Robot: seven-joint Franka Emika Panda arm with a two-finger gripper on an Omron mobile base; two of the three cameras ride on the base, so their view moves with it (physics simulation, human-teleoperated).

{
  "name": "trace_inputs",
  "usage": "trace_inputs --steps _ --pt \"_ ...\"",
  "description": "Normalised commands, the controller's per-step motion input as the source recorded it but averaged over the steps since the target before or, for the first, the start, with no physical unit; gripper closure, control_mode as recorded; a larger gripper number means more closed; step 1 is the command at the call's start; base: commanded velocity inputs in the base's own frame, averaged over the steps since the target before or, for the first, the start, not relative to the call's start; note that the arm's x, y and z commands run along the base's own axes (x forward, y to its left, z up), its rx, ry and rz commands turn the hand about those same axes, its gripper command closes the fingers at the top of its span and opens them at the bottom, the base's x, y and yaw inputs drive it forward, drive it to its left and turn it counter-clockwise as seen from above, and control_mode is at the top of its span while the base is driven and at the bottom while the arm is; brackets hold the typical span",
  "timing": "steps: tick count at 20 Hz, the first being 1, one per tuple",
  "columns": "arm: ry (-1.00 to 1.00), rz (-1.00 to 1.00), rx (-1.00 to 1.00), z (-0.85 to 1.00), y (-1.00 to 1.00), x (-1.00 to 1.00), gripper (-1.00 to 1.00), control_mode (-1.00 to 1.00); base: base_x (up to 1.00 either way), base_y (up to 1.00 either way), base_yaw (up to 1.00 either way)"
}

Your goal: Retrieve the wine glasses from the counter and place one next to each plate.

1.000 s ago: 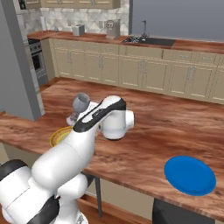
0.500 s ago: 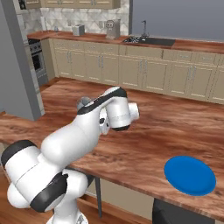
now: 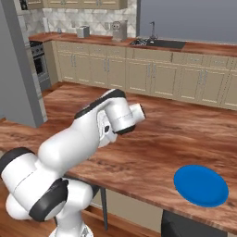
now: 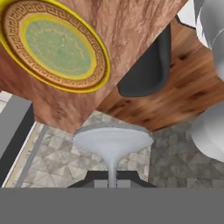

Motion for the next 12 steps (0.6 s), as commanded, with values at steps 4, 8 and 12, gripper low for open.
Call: trace_inputs --steps 4,8,12 --pt "0.12 0.0 0.0 -0.36 -0.27 0.14 1.0 -1.0 0.0 0.0 0.0" --pt "0.15 0.0 0.01 -0.37 -0.32 0.19 1.0 -1.0 0.0 0.0 0.0" --pt "0.08 0.0 0.0 -0.28 -0.2 0.23 1.0 -1.0 0.0 0.0 0.0"
